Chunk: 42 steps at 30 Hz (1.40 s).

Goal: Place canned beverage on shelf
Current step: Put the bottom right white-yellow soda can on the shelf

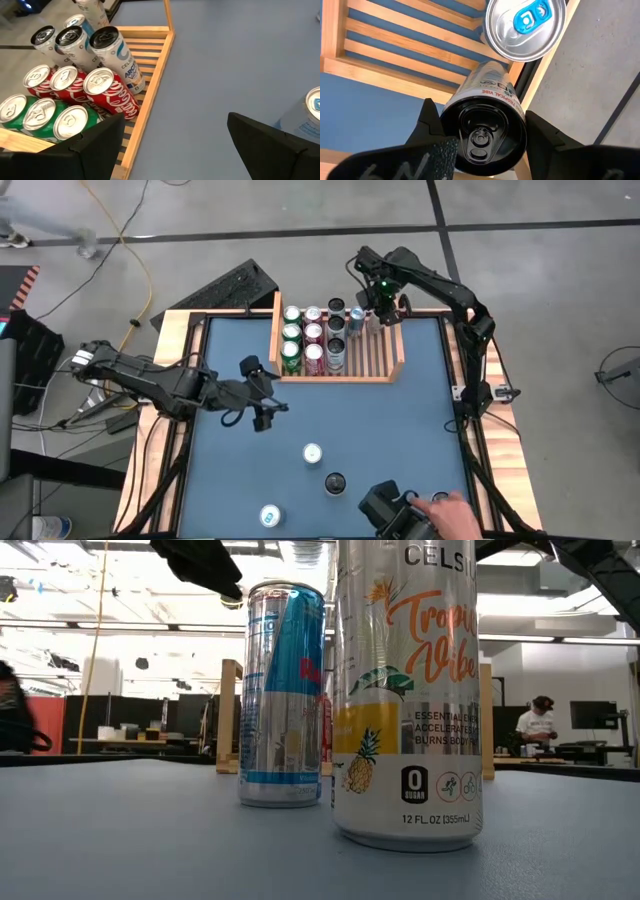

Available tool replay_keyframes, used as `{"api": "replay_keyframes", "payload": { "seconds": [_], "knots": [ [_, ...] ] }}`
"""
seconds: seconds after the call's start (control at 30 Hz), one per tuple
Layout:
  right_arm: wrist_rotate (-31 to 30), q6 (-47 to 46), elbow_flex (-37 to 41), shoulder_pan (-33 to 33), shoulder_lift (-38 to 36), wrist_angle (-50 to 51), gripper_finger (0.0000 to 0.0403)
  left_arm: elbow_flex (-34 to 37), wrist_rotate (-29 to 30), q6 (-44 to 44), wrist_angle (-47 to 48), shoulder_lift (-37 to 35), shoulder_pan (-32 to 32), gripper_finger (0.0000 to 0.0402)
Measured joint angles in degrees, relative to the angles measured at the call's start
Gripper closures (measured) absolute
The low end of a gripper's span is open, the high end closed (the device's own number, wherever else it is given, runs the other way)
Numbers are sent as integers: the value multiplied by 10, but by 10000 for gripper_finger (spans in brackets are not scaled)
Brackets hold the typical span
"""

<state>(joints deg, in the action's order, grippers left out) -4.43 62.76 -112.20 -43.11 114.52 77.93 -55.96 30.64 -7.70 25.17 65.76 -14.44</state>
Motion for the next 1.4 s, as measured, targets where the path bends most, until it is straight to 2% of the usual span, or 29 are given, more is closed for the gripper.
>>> {"api": "replay_keyframes", "payload": {
  "seconds": [0.1,0.23,0.97,1.4],
  "knots": [
    [3,2,0,0,0,-1,275,0,0,6,0,0,0,60],
    [40,3,2,0,2,-4,275,0,0,6,0,0,0,60],
    [7,24,1,-9,2,13,275,0,-1,6,0,0,0,60],
    [39,53,6,-19,7,4,275,0,3,6,-1,0,0,60]
  ]
}}
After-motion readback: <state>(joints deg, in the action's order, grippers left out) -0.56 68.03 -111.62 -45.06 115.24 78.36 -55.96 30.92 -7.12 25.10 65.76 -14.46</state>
